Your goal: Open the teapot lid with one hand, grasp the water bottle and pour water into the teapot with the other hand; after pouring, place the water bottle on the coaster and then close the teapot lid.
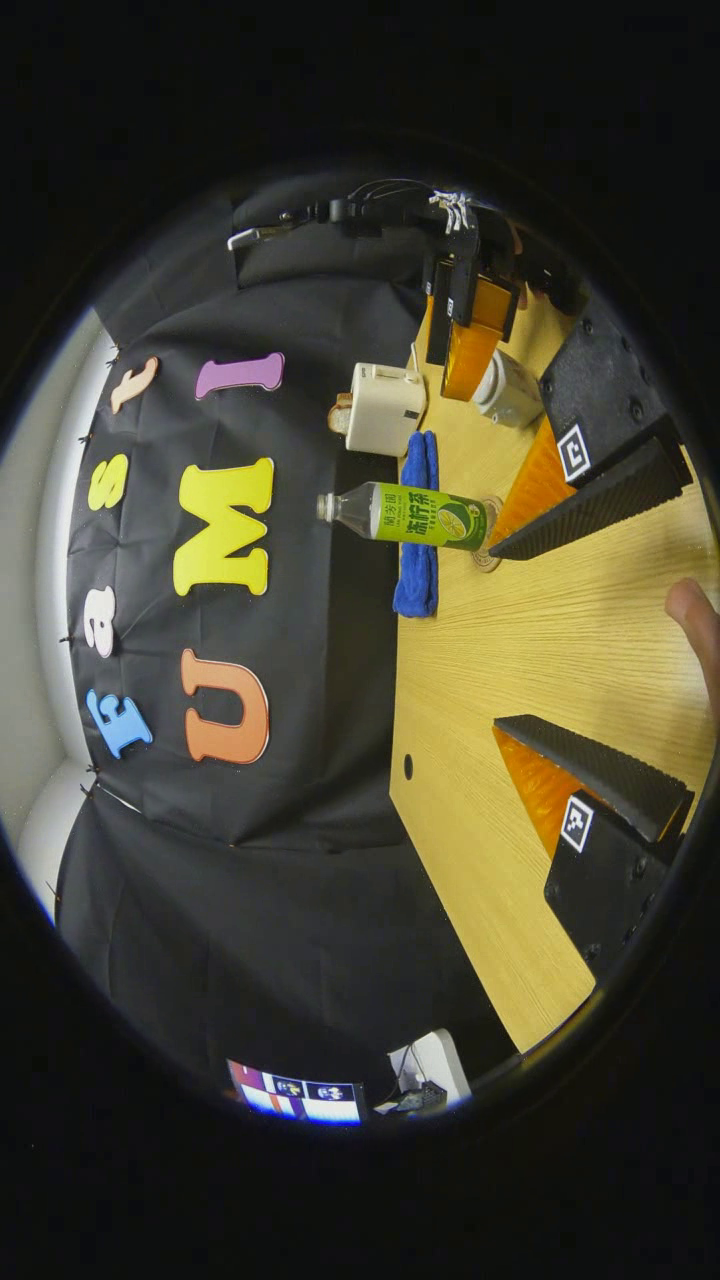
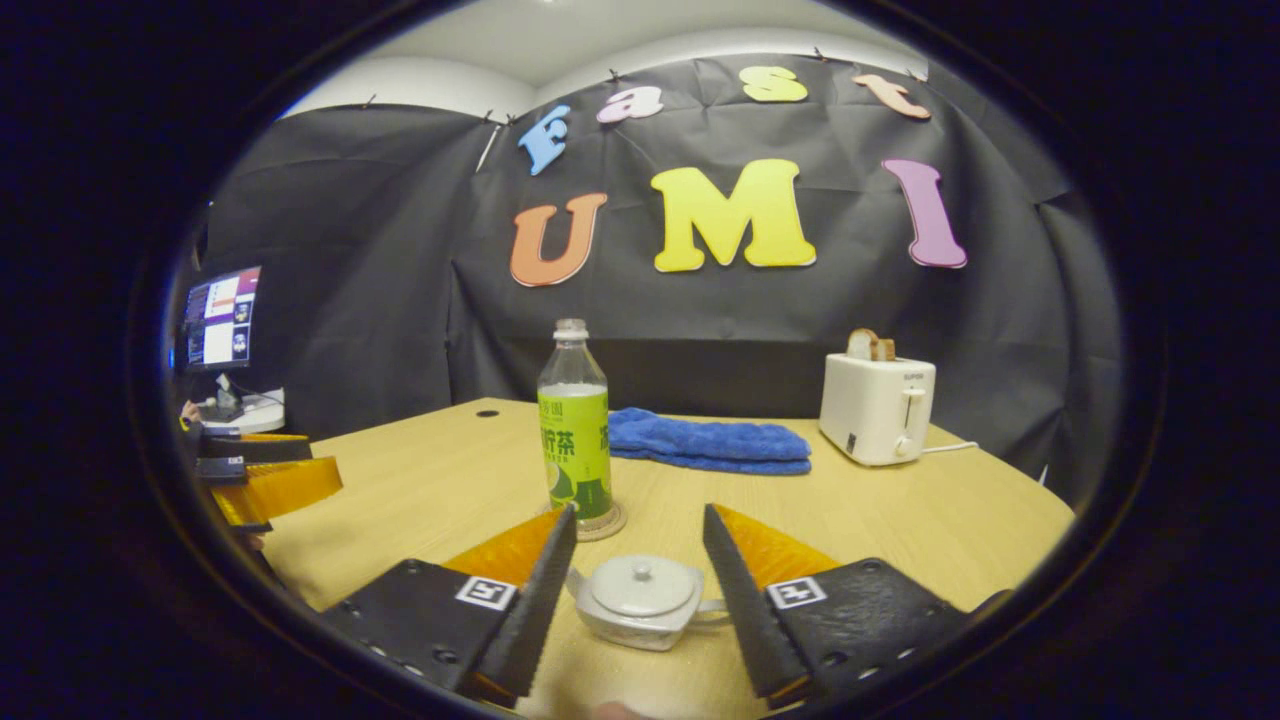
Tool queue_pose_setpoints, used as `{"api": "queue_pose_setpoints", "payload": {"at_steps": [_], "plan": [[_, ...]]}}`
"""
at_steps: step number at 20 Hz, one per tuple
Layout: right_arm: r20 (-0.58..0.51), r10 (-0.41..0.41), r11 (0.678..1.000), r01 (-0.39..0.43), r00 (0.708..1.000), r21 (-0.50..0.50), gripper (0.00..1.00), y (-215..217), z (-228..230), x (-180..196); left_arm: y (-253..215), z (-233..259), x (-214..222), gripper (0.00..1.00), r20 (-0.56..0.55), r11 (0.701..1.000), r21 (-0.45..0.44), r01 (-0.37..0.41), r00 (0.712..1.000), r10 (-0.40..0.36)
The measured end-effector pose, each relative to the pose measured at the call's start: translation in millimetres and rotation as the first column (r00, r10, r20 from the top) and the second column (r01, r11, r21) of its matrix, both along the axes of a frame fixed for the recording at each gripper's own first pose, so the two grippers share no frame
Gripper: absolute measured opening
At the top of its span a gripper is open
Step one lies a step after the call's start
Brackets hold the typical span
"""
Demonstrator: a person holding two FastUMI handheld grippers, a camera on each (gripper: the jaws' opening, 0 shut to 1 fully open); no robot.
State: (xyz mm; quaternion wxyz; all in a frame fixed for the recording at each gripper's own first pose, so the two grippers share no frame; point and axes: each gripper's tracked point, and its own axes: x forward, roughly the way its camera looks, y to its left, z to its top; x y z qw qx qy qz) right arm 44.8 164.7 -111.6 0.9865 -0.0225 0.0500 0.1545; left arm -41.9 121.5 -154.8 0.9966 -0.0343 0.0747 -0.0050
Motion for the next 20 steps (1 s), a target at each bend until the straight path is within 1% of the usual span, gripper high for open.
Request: {"api": "queue_pose_setpoints", "payload": {"at_steps": [2, 4, 5, 8, 11, 13, 14, 16, 18, 20], "plan": [[0.026, -0.012, 1.000, 0.012, 1.000, -0.008, 0.96, -3.1, 14.3, -10.1, 2.9, 7.9, -3.1, 0.97, 0.011, 1.000, -0.005, -0.010, 1.000, 0.010], [0.076, -0.028, 0.999, 0.030, 0.997, -0.017, 0.95, -10.3, 43.3, -30.2, 11.5, 16.7, -7.9, 0.98, 0.004, 0.999, -0.014, -0.032, 0.999, 0.032], [0.099, -0.041, 0.999, 0.042, 0.994, -0.007, 0.95, -15.8, 61.7, -41.8, 13.1, 22.2, -11.9, 0.98, 0.005, 0.999, -0.019, -0.037, 0.999, 0.037], [0.137, -0.070, 0.998, 0.068, 0.988, 0.017, 0.95, -32.5, 95.6, -72.6, 17.2, 46.7, -22.4, 0.98, 0.020, 0.999, -0.019, -0.048, 0.999, 0.048], [0.166, -0.130, 0.991, 0.129, 0.977, 0.016, 0.95, -61.1, 124.7, -100.4, 16.2, 75.0, -35.6, 0.97, 0.060, 0.999, 0.006, -0.050, 0.997, 0.049], [0.177, -0.174, 0.985, 0.174, 0.969, 0.016, 0.94, -81.7, 137.7, -116.5, 13.9, 90.0, -45.0, 0.98, 0.076, 0.998, 0.028, -0.051, 0.996, 0.049], [0.177, -0.198, 0.980, 0.197, 0.964, 0.021, 0.95, -91.6, 143.7, -123.1, 11.7, 95.6, -49.1, 0.98, 0.078, 0.998, 0.035, -0.051, 0.996, 0.048], [0.175, -0.226, 0.974, 0.222, 0.958, 0.042, 0.95, -106.4, 153.1, -135.5, 4.3, 106.8, -58.8, 0.98, 0.092, 0.998, 0.037, -0.041, 0.995, 0.038], [0.172, -0.232, 0.973, 0.225, 0.957, 0.060, 0.95, -116.2, 154.8, -147.0, 0.3, 113.1, -66.1, 0.98, 0.097, 0.998, 0.039, -0.040, 0.995, 0.036], [0.169, -0.218, 0.975, 0.208, 0.961, 0.071, 0.95, -121.9, 148.5, -159.6, -5.1, 114.4, -72.3, 0.97, 0.091, 0.998, 0.059, -0.038, 0.995, 0.032]]}}
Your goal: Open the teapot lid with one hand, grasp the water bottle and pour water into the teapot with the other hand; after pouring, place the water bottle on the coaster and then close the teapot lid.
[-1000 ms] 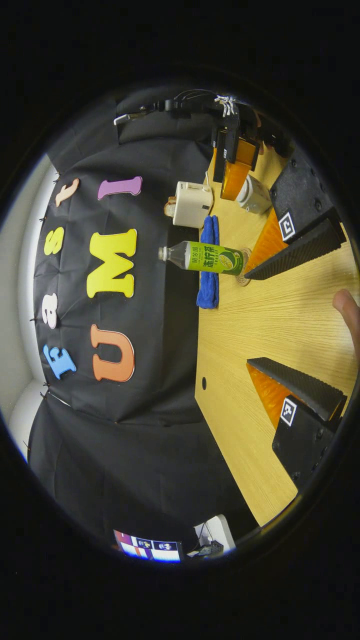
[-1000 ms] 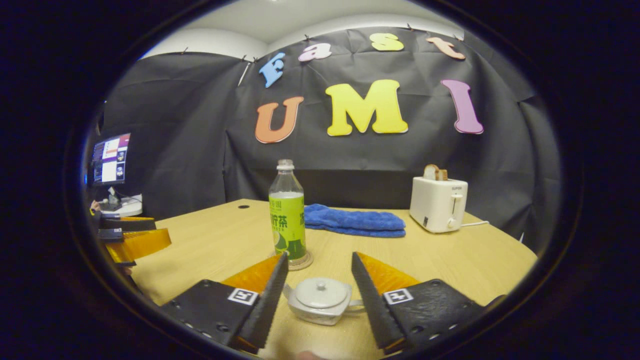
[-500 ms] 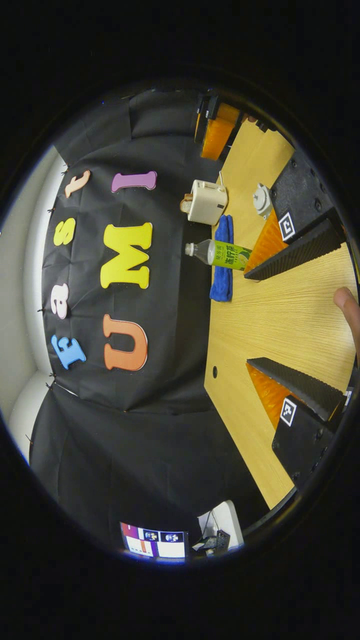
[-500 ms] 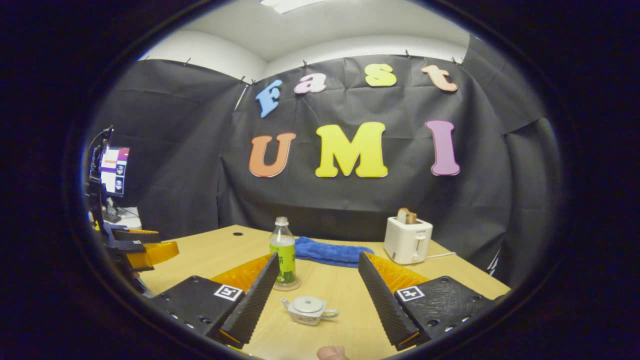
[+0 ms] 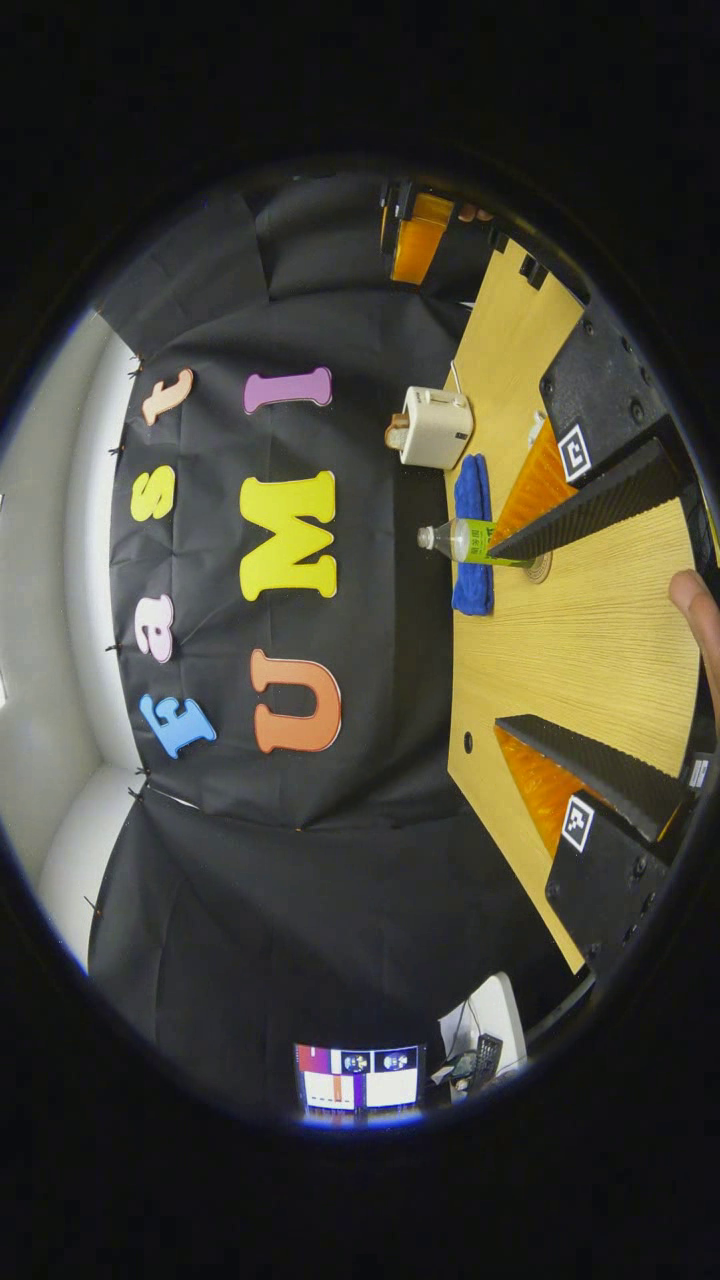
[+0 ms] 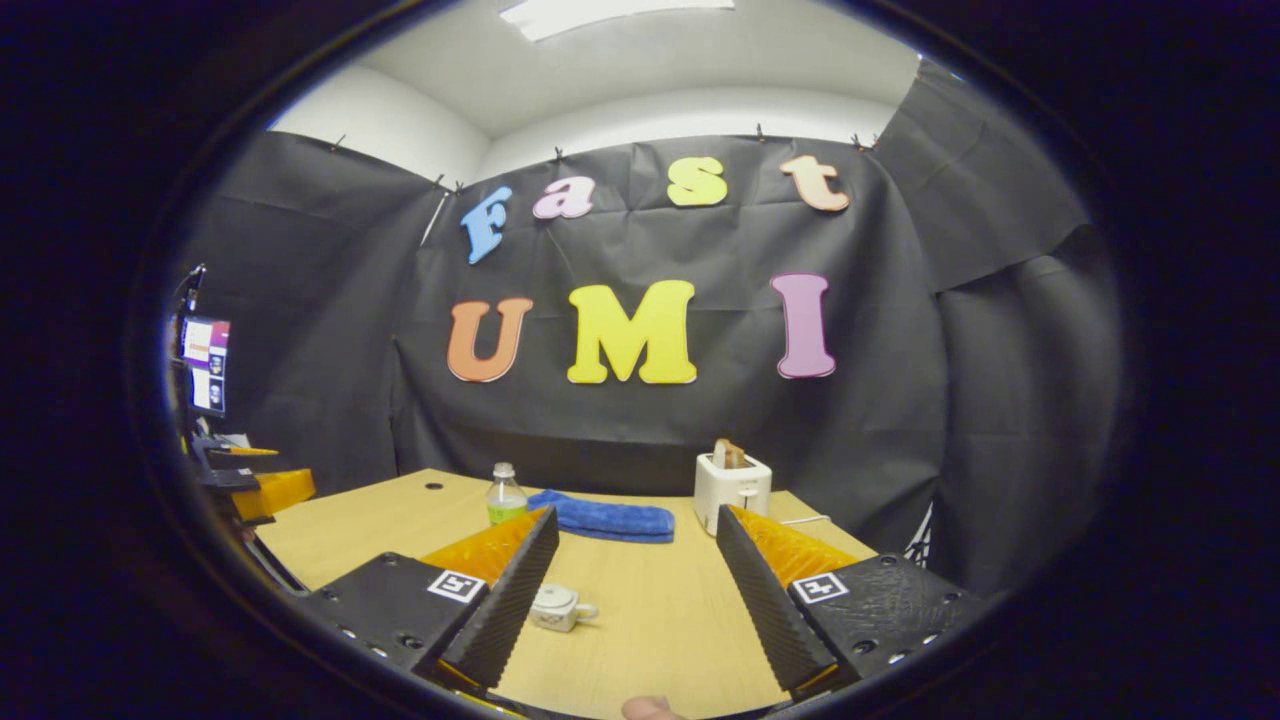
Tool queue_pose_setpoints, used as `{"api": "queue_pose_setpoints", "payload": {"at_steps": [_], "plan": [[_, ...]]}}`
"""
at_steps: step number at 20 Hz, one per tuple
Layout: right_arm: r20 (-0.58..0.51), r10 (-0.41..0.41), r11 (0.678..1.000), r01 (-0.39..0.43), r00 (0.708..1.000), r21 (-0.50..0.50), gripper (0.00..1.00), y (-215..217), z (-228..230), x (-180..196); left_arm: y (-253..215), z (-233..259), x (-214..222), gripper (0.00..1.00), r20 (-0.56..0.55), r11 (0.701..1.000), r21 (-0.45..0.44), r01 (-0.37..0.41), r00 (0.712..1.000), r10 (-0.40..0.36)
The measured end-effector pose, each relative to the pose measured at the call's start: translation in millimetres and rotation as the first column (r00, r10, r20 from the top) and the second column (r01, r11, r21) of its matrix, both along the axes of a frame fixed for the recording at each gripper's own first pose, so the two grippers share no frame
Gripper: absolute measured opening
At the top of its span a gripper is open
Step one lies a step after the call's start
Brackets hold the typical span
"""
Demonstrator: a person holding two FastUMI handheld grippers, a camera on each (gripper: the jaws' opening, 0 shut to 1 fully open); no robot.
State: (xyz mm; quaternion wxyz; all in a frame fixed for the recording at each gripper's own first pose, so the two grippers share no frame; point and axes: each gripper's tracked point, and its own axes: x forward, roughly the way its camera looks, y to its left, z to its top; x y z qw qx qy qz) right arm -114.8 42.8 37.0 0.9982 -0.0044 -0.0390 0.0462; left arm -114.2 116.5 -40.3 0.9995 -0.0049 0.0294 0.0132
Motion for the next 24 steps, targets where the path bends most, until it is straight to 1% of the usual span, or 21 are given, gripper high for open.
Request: {"api": "queue_pose_setpoints", "payload": {"at_steps": [2, 3, 5, 8, 11, 13, 14, 15, 18, 21, 24], "plan": [[-0.009, 0.022, 1.000, -0.022, 1.000, 0.004, 0.97, -2.8, -9.9, -8.0, -6.3, 1.4, -7.4, 0.98, -0.002, 1.000, 0.007, 0.014, 1.000, -0.014], [-0.009, 0.031, 1.000, -0.031, 0.999, -0.007, 0.95, -1.3, -13.5, -12.0, -10.5, 3.2, -9.8, 0.98, 0.008, 1.000, 0.002, 0.025, 1.000, -0.025], [0.003, 0.035, 0.999, -0.035, 0.999, -0.028, 0.95, -4.3, -18.2, -17.1, -15.2, 3.6, -13.8, 0.97, 0.018, 0.999, -0.011, 0.037, 0.999, -0.037], [0.007, 0.056, 0.998, -0.056, 0.998, -0.013, 0.95, 2.9, -24.6, -21.1, -24.0, 3.8, -15.4, 0.97, 0.027, 0.998, 0.000, 0.060, 0.998, -0.060], [-0.003, 0.060, 0.998, -0.060, 0.998, -0.017, 0.94, 9.1, -32.7, -19.0, -25.4, -3.0, -15.4, 0.98, 0.014, 0.998, -0.014, 0.066, 0.998, -0.066], [-0.014, 0.074, 0.997, -0.074, 0.997, -0.023, 0.95, 15.4, -35.6, -17.7, -23.9, -8.1, -15.6, 0.98, 0.001, 0.997, -0.023, 0.068, 0.998, -0.068], [-0.013, 0.078, 0.996, -0.078, 0.997, -0.034, 0.97, 15.6, -35.8, -19.5, -21.1, -9.0, -15.5, 0.98, 0.001, 0.998, -0.022, 0.059, 0.998, -0.059], [-0.006, 0.080, 0.996, -0.080, 0.997, -0.048, 0.95, 14.9, -34.4, -19.8, -18.9, -10.2, -15.7, 0.98, 0.001, 0.998, -0.019, 0.053, 0.999, -0.053], [0.015, 0.069, 0.995, -0.068, 0.997, -0.078, 0.95, 7.8, -30.3, -19.6, -20.1, -12.4, -15.6, 0.98, -0.001, 0.999, -0.012, 0.052, 0.999, -0.052], [0.023, 0.063, 0.995, -0.061, 0.998, -0.078, 0.95, 4.3, -30.7, -18.1, -27.1, -12.7, -14.6, 0.98, 0.005, 0.998, -0.014, 0.061, 0.998, -0.061], [0.022, 0.083, 0.994, -0.081, 0.996, -0.077, 0.95, 9.5, -36.4, -15.7, -34.4, -15.1, -9.8, 0.98, 0.003, 0.998, -0.002, 0.062, 0.998, -0.062]]}}
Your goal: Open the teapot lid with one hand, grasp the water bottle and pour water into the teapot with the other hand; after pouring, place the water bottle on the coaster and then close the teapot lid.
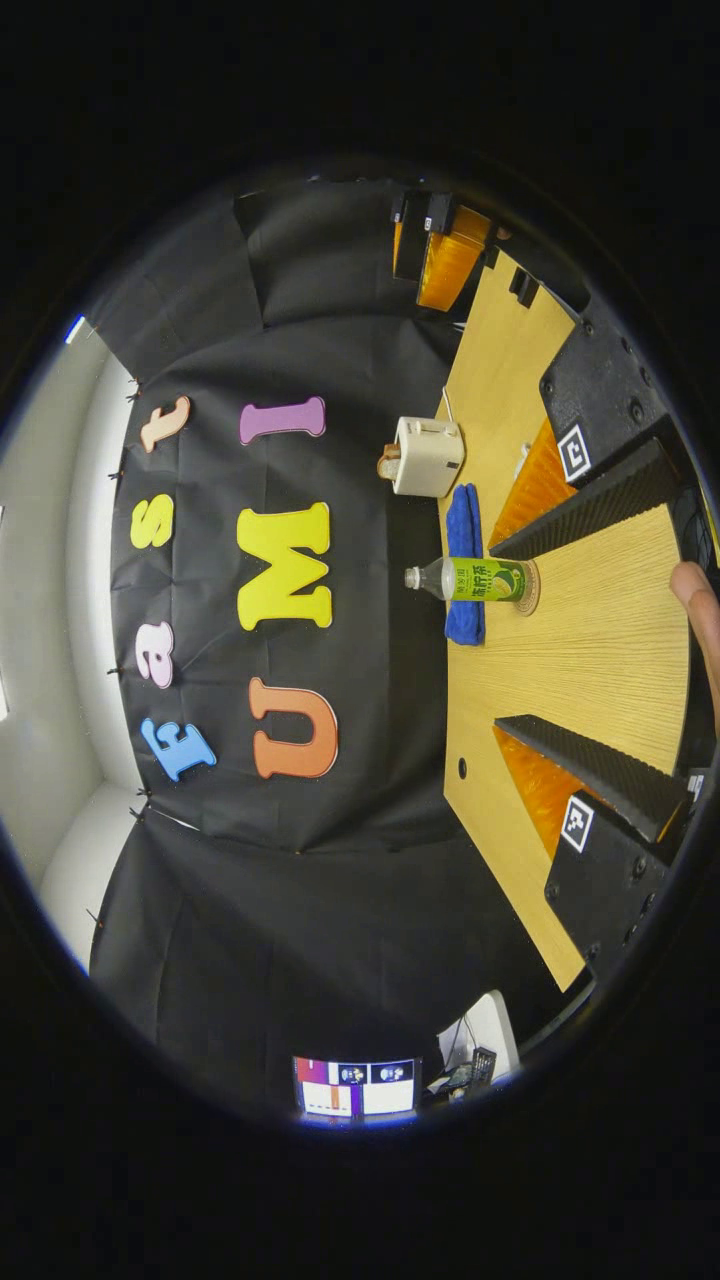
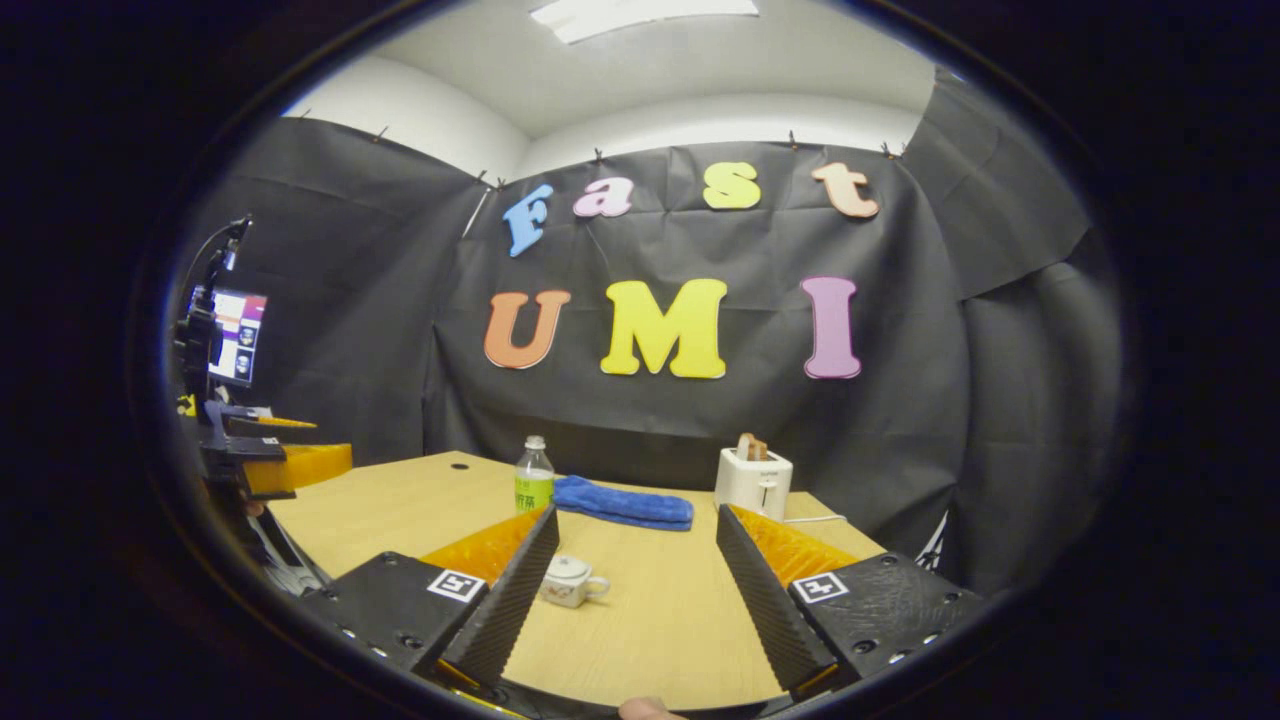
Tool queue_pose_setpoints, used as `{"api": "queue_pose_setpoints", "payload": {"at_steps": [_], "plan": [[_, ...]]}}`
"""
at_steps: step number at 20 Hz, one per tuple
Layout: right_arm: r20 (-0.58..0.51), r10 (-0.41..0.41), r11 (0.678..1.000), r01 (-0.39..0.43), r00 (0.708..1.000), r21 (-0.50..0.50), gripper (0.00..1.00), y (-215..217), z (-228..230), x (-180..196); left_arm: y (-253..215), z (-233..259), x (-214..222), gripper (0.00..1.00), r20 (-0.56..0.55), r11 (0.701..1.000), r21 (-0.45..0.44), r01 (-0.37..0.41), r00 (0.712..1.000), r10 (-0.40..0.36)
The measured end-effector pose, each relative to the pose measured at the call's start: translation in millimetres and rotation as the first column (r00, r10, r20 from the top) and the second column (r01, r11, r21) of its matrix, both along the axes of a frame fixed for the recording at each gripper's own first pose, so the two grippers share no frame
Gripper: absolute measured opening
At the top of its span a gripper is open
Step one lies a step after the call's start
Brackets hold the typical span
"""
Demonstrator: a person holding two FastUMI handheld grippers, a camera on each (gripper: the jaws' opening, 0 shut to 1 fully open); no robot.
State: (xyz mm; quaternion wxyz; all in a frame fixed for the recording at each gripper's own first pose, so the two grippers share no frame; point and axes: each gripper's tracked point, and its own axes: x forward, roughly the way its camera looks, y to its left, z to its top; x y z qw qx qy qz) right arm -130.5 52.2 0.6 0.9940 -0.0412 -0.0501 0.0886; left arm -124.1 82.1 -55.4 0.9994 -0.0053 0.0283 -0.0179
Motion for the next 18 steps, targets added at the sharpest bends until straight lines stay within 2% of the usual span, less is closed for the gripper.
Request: {"api": "queue_pose_setpoints", "payload": {"at_steps": [3, 8, 12, 18], "plan": [[-0.014, -0.011, 1.000, 0.011, 1.000, -0.011, 0.97, 3.5, -7.3, 7.2, -5.7, -6.6, 8.4, 0.98, -0.011, 1.000, 0.014, 0.007, 1.000, -0.007], [-0.008, -0.036, 0.999, 0.036, 0.999, 0.033, 0.97, 2.9, -4.1, 6.5, -7.4, -19.7, 11.3, 0.97, -0.042, 1.000, -0.013, -0.002, 0.999, 0.001], [-0.022, -0.059, 0.997, 0.060, 0.998, 0.048, 0.97, -14.6, -8.6, 2.2, -12.4, -23.6, 9.1, 0.98, -0.045, 1.000, -0.017, 0.007, 0.999, -0.007], [-0.015, -0.068, 0.995, 0.069, 0.998, 0.068, 0.95, -31.5, -9.0, 10.5, -14.9, -20.1, 10.5, 0.98, -0.024, 1.000, -0.012, -0.028, 0.999, 0.028]]}}
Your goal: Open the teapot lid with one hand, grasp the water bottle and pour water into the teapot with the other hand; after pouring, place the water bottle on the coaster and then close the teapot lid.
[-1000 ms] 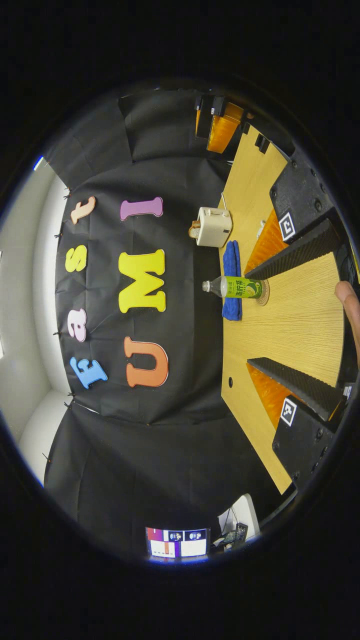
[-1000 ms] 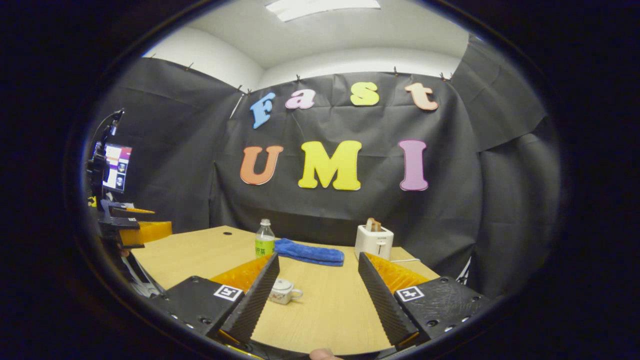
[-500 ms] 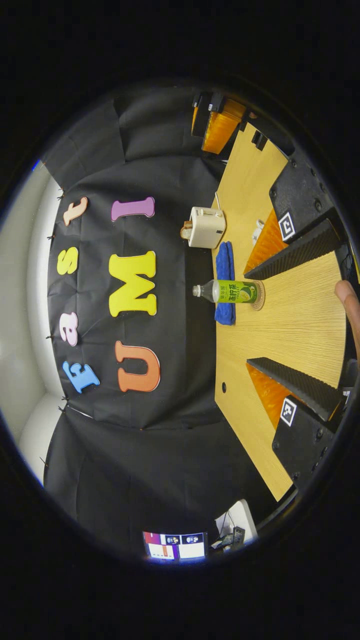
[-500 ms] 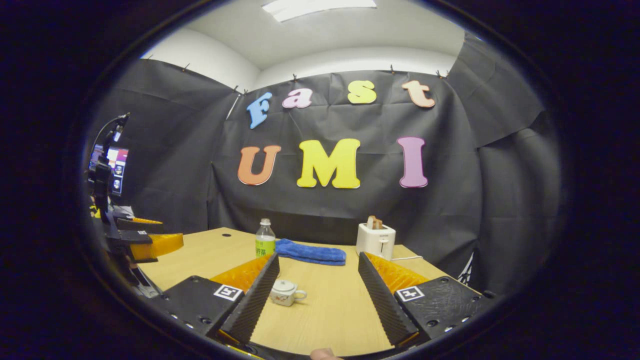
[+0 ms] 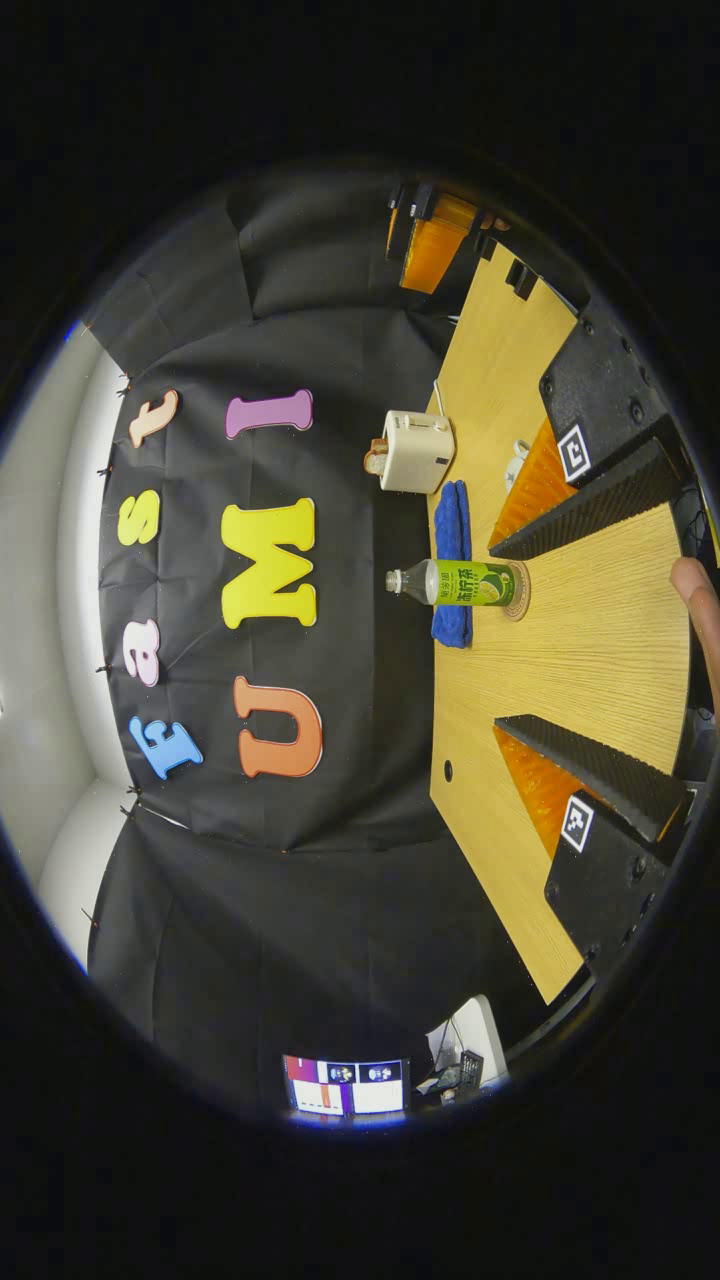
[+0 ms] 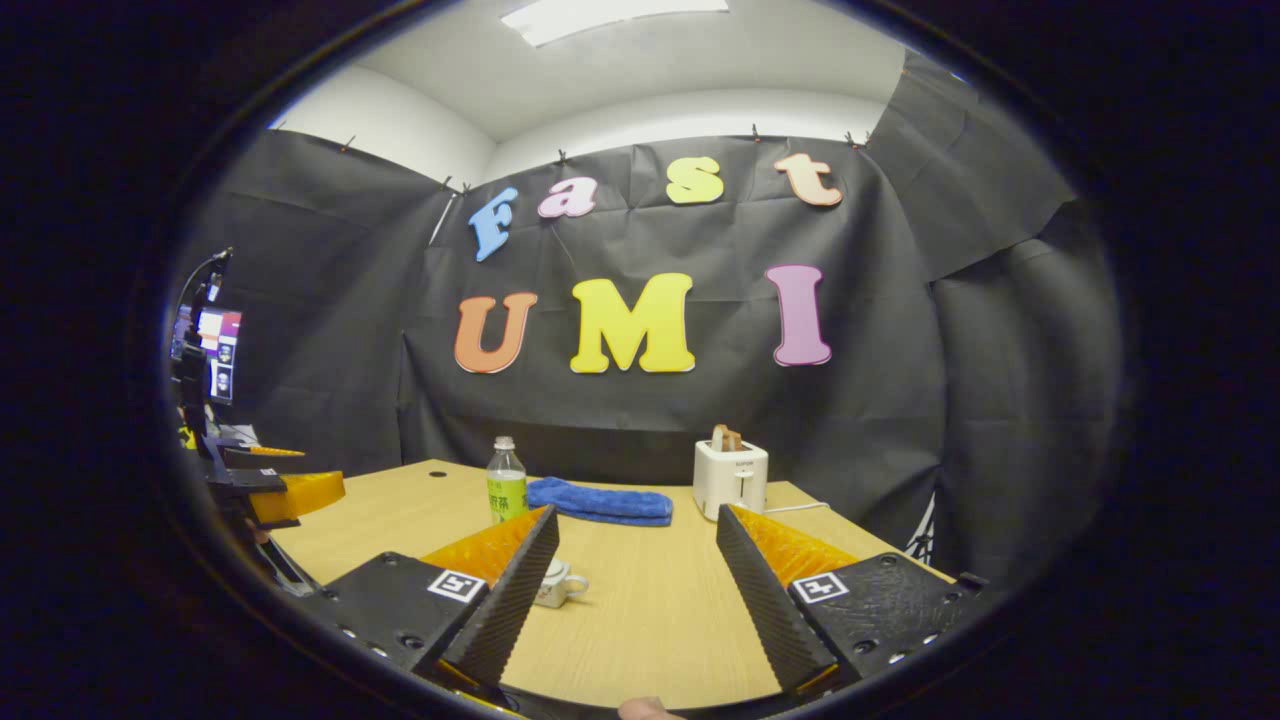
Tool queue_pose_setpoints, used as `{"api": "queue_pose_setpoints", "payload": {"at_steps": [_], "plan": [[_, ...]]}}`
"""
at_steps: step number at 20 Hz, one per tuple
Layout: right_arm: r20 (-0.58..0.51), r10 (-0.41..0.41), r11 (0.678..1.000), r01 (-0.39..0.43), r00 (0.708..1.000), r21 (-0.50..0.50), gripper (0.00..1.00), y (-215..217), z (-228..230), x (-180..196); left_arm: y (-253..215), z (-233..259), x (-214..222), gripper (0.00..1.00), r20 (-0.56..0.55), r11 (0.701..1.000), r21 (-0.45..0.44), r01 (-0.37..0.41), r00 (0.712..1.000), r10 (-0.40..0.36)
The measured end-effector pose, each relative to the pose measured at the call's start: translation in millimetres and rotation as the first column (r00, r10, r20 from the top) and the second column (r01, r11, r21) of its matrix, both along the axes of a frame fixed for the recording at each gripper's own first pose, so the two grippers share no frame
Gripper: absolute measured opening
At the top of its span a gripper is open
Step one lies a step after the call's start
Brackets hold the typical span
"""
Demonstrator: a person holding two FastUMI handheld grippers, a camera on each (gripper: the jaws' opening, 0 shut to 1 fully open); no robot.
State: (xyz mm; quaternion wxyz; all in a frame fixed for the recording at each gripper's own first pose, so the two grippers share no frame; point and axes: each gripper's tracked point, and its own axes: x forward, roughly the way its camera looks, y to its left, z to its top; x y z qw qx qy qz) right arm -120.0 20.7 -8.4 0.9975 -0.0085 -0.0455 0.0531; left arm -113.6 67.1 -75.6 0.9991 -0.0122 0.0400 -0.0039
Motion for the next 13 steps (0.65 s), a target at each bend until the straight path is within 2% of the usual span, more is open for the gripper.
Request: {"api": "queue_pose_setpoints", "payload": {"at_steps": [2, 7, 11, 13], "plan": [[-0.011, 0.001, 1.000, -0.001, 1.000, 0.004, 0.95, -6.2, -3.0, 8.6, -6.1, -2.7, 5.2, 0.98, -0.007, 1.000, 0.001, 0.003, 1.000, -0.003], [-0.051, 0.022, 0.999, -0.020, 0.998, 0.039, 0.95, -26.1, -13.2, 34.0, -7.3, -3.1, 22.1, 0.97, -0.009, 0.999, 0.001, -0.044, 0.999, 0.044], [-0.090, 0.020, 0.997, -0.013, 0.996, 0.074, 0.95, -62.0, -18.7, 63.7, -23.0, -2.0, 41.3, 0.98, -0.019, 0.998, 0.006, -0.065, 0.998, 0.065], [-0.095, 0.011, 0.998, -0.005, 0.995, 0.060, 0.95, -76.8, -18.7, 75.0, -34.8, -6.4, 52.1, 0.98, -0.031, 0.997, 0.008, -0.071, 0.997, 0.071]]}}
